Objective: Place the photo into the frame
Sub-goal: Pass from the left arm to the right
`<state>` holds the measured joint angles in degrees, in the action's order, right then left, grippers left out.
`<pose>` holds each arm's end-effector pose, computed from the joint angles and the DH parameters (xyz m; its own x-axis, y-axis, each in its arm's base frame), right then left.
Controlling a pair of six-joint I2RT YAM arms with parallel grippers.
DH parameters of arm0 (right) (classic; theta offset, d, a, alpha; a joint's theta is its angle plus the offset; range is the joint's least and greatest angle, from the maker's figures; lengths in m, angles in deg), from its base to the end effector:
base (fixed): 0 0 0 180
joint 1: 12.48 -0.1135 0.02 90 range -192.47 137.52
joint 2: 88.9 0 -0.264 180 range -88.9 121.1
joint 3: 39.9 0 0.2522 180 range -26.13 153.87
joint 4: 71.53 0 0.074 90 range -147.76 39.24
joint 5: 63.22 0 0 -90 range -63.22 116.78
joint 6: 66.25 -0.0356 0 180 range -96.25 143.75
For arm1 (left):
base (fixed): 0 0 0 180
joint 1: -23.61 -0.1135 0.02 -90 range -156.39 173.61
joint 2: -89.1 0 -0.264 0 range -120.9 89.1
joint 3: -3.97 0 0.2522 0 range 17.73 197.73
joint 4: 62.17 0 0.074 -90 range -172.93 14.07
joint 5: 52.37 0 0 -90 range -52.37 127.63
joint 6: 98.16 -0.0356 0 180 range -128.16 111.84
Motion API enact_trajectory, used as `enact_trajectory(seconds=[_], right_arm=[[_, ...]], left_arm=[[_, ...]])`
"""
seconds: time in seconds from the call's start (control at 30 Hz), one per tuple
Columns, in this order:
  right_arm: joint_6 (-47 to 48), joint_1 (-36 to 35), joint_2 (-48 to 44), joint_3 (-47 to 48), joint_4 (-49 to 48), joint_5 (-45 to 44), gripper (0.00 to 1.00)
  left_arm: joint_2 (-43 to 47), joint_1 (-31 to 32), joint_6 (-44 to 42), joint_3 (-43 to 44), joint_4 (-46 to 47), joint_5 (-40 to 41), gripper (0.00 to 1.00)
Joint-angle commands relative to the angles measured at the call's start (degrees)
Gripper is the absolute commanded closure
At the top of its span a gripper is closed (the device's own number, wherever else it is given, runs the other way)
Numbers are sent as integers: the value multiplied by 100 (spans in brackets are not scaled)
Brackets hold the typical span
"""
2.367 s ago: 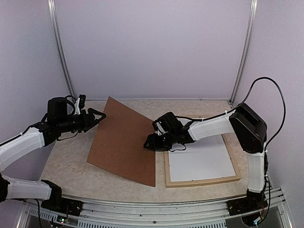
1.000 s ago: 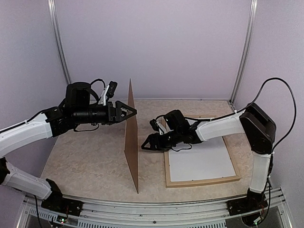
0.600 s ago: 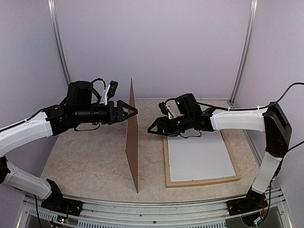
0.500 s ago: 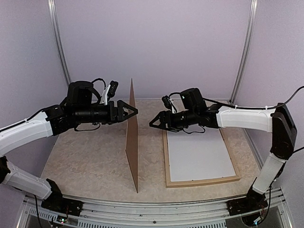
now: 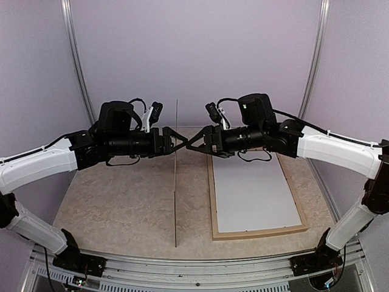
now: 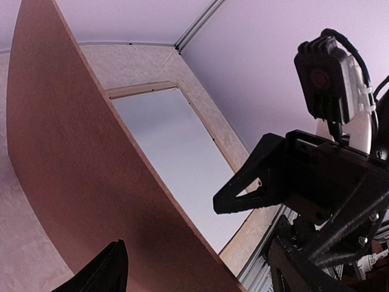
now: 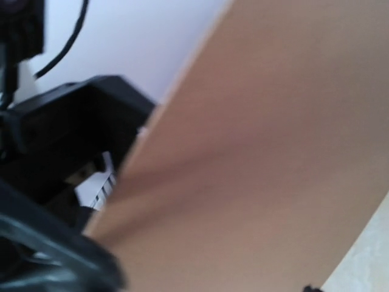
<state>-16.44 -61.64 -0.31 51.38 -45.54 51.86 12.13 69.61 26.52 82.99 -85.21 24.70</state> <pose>0.2260 0.2845 0.3472 -0.8041 -0.0364 -0.5934 -0.5510 0.4206 0.7208 0.2124 -0.2314 0.3408 -0.6861 -0.0878 -0.7222 0.5543 0.5798 -0.5971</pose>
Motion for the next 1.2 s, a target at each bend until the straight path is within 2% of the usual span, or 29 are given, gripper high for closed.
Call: enact_trajectory(seconds=[0.0, 0.37, 0.53, 0.87, 1.17], right_arm=[[-75, -277, -149, 164, 279, -150, 25], [-338, -523, -685, -296, 110, -397, 25], [-375, -523, -633, -430, 254, -558, 28], [-234, -426, -474, -318, 1175, -1659, 39], [-266, 66, -293, -664, 1150, -1599, 57]], left_arm=[[-245, 100, 70, 319, 120, 252, 20], [-616, 215, 124, 642, 267, 390, 20], [-594, 217, 153, 642, 305, 493, 20], [-234, 211, -31, 570, -102, 1078, 19], [239, 158, -119, 77, -316, 1596, 18]])
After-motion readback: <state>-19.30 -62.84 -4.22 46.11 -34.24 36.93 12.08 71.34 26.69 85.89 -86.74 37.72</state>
